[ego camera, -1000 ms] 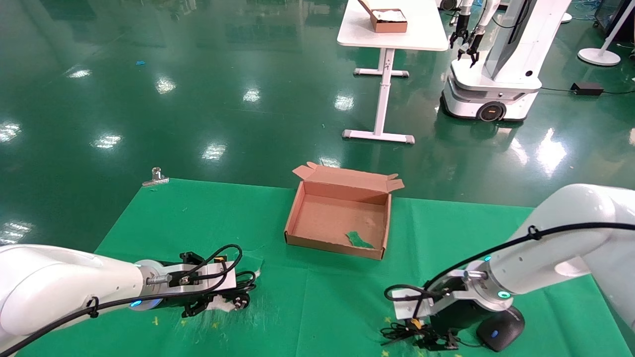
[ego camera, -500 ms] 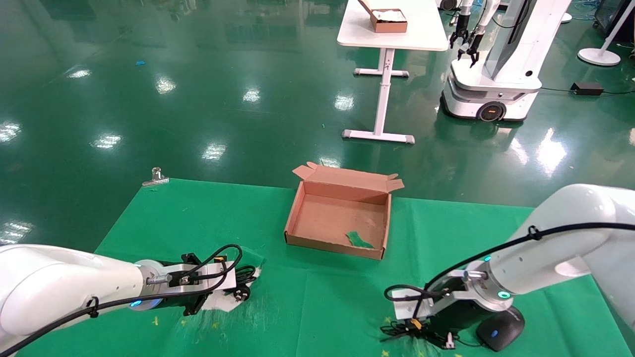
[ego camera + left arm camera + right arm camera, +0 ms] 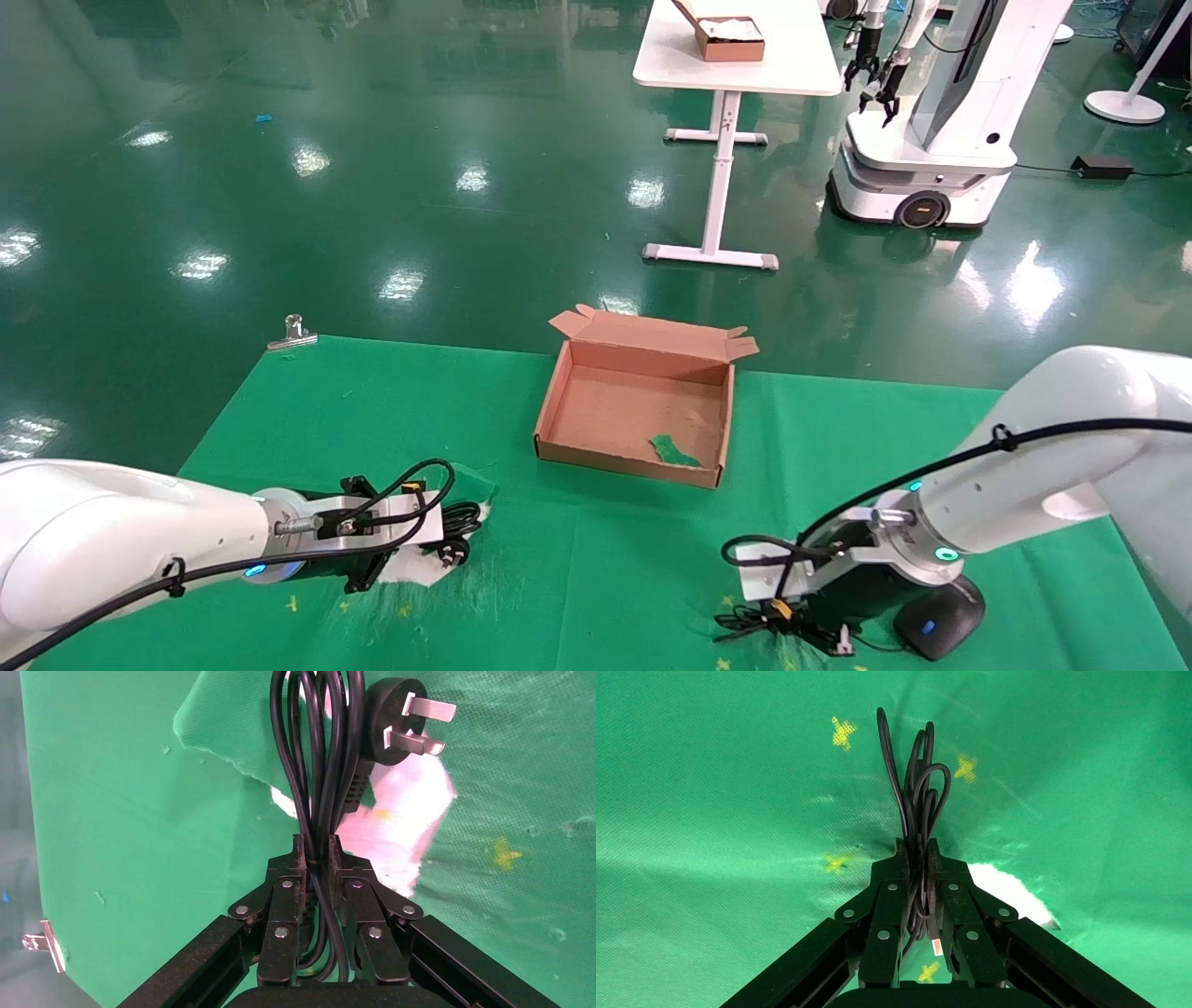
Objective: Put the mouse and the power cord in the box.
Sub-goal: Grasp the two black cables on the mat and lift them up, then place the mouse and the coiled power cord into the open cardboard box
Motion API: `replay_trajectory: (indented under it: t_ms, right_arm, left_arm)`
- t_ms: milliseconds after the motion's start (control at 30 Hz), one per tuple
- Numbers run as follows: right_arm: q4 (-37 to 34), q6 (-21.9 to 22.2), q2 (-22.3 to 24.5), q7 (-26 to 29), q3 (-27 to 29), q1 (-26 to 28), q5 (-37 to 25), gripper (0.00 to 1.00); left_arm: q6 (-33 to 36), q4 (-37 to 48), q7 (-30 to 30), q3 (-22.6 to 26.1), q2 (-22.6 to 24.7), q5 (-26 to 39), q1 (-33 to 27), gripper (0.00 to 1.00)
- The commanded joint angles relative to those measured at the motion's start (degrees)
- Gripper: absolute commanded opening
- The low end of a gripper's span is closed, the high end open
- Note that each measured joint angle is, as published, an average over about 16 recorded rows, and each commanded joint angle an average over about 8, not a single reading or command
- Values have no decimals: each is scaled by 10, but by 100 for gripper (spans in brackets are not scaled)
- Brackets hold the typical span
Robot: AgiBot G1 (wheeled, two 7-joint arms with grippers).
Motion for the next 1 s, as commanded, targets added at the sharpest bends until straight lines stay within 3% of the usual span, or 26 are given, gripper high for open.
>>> replay_trajectory:
  t_ms: [33, 300, 500, 733, 867, 1000]
  right_arm:
    - [0, 2, -1, -1, 0, -2, 0, 0]
    - [33, -26, 28, 29, 10, 49, 0, 0]
    - [98, -30, 67, 74, 19, 77, -15, 0]
    - [197, -44, 110, 143, 22, 91, -43, 0]
    - [256, -62, 136, 181, 25, 91, -50, 0]
    - [313, -82, 160, 218, 29, 89, -53, 0]
  left_arm:
    - [1, -1, 1, -1, -1, -2, -1, 0]
    - [63, -85, 12, -51, -56, -123, -50, 0]
    - [38, -99, -5, -68, -13, -145, -81, 0]
    - [-48, -66, -12, -34, 113, -66, -78, 0]
    - [-125, -13, -12, 24, 177, 15, -65, 0]
    - [-215, 41, -37, 105, 198, 74, -60, 0]
